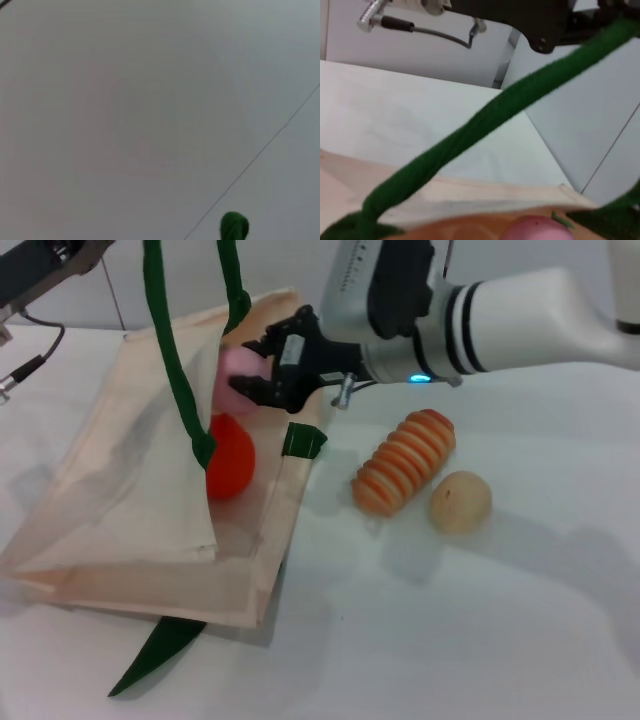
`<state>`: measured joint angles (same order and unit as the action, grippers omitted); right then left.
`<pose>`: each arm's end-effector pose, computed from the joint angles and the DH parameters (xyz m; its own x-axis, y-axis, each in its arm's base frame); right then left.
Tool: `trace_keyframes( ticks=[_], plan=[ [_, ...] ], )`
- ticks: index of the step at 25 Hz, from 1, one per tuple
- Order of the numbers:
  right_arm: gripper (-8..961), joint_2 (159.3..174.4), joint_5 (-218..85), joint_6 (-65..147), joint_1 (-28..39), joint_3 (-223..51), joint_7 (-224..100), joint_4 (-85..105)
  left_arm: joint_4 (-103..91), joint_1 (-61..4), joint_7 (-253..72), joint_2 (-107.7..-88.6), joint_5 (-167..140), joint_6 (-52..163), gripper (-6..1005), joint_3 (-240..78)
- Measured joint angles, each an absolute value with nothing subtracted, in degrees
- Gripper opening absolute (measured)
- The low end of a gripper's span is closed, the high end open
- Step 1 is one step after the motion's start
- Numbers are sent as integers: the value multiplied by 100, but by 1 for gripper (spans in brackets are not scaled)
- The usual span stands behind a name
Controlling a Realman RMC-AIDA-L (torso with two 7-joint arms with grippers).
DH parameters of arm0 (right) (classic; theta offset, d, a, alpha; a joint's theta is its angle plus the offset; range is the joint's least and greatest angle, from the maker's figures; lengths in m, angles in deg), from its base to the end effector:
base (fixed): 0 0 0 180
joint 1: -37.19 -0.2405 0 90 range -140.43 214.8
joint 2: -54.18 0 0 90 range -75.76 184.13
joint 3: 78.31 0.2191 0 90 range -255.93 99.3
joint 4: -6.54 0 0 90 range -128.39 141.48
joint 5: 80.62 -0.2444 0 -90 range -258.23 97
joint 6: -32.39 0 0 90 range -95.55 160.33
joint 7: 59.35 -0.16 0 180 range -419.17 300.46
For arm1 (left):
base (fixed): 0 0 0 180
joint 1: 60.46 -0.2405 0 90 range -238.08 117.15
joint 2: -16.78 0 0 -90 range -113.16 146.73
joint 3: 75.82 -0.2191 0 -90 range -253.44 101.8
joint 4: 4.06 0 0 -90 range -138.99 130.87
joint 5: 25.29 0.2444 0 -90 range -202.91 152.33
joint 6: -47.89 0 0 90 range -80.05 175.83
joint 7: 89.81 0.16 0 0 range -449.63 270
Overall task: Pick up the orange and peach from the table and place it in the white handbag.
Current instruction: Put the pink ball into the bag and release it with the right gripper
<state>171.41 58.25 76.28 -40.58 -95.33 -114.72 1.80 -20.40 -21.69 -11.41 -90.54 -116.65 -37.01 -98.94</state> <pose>0.0591 0.4458 -0.1357 0.9776 0.1312 -0.1643 0.0657 -0.9329 -0.3541 -0.2383 0.4178 0.1091 0.0668 0.3993 0.9144 0.7917 -0.5789 0.1950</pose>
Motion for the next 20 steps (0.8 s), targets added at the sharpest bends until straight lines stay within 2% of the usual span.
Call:
trace_keyframes(
  ticks=[9,20],
  plan=[
    [390,17176,5868,6861,-4405,-9219,-10803,-501,-2034,-2031,-1149,-9078,-11653,-3748,122,-9900],
    [386,17228,5884,6196,-4390,-8575,-9817,-763,-1900,-1866,-1127,-9088,-11651,-3821,122,-9911]
  ],
)
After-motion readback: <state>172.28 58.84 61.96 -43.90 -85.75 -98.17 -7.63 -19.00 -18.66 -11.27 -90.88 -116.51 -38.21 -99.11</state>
